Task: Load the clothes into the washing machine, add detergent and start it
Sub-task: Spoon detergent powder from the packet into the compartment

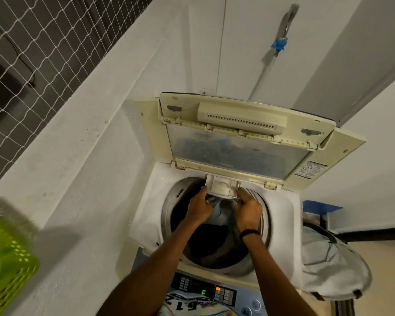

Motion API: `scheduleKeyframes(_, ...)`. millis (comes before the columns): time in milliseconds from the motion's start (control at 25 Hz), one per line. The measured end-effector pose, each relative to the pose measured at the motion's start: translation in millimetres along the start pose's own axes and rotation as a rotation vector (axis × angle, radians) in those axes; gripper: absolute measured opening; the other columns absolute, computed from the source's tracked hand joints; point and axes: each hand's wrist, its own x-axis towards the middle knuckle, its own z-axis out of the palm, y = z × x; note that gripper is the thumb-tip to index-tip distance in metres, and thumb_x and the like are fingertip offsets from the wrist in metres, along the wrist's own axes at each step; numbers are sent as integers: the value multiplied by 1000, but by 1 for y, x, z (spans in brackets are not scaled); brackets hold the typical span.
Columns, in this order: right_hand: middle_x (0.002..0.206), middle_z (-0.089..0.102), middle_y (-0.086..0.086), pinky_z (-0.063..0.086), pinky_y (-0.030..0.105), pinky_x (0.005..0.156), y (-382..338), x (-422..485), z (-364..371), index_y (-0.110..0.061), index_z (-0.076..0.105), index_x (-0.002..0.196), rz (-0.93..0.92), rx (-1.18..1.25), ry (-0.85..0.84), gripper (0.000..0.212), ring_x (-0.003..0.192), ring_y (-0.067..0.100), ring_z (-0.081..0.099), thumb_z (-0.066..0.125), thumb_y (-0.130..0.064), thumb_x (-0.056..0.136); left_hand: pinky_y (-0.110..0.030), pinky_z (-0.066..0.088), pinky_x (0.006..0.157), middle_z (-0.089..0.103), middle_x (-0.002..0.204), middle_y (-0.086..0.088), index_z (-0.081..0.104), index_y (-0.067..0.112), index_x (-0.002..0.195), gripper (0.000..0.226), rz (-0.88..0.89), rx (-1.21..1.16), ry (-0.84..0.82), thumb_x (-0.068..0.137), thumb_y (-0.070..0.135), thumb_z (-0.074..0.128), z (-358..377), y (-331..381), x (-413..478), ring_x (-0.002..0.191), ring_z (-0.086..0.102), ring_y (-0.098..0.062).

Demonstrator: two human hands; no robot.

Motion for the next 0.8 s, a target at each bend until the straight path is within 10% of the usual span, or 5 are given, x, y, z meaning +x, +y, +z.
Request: scheduleKeyframes(800, 107, 74, 12, 43, 19, 88, 8, -7, 12, -5, 72, 113, -107, -42, 27, 39, 97, 26, 70, 70, 7, 76, -42, 45, 107, 56, 140, -17, 29, 21, 155, 65, 12, 24, 7, 94, 14, 52, 1, -1, 4, 128, 53, -36)
